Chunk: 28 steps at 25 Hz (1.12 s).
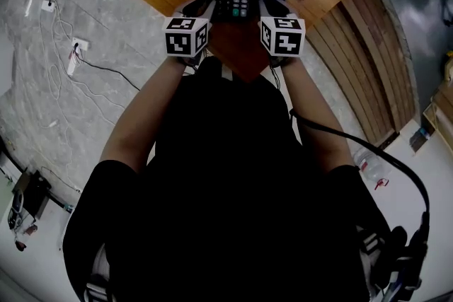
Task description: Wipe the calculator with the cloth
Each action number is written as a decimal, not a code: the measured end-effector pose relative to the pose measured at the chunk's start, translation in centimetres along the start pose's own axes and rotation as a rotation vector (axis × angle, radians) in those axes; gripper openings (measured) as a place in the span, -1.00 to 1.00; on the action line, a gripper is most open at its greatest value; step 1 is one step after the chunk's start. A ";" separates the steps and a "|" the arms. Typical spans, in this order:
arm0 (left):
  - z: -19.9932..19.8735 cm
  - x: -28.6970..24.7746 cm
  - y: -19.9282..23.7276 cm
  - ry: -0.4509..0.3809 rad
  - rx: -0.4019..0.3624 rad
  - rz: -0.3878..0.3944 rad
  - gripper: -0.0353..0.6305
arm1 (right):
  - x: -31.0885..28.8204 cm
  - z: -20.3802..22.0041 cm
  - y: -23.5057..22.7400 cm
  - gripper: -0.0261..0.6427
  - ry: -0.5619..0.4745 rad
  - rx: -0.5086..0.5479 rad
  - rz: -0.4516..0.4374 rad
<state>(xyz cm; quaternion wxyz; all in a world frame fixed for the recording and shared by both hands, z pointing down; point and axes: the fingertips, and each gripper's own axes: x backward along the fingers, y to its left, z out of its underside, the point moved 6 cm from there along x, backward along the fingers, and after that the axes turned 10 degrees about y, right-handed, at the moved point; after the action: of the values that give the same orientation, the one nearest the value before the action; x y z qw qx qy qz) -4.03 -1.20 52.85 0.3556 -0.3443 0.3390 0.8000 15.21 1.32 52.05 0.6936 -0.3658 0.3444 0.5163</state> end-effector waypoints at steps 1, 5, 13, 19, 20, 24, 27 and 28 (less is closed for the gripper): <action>-0.4 0.3 -0.2 -0.021 -0.013 -0.001 -0.58 | 0.7 -0.4 -0.3 -0.81 -0.022 0.019 0.019; -2.9 4.7 -0.9 -0.148 -0.073 0.005 -0.59 | 5.7 -2.9 1.0 -0.81 -0.142 0.099 0.080; -7.1 13.6 -4.6 -0.424 -0.227 -0.041 -0.87 | 14.2 -6.6 5.8 -0.86 -0.509 0.195 0.010; -7.2 15.4 -6.4 -0.469 -0.192 0.012 -0.87 | 15.9 -6.3 8.7 -0.88 -0.560 0.211 -0.040; -7.2 15.4 -6.6 -0.474 -0.195 0.018 -0.87 | 16.0 -6.2 9.0 -0.88 -0.554 0.220 -0.042; -7.5 15.5 -7.3 -0.490 -0.215 0.028 -0.87 | 16.4 -6.2 9.2 -0.88 -0.555 0.234 -0.043; -7.6 15.2 -7.7 -0.495 -0.207 0.034 -0.87 | 16.7 -6.5 9.1 -0.88 -0.573 0.233 -0.045; -7.6 15.1 -7.7 -0.495 -0.203 0.033 -0.87 | 16.7 -6.6 9.1 -0.88 -0.573 0.234 -0.045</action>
<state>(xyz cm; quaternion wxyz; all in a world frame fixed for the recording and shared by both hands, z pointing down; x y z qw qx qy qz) -3.20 1.88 34.51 0.3781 -0.1665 0.1653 0.8955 9.61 5.21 33.16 0.8112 -0.1305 0.1835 0.5397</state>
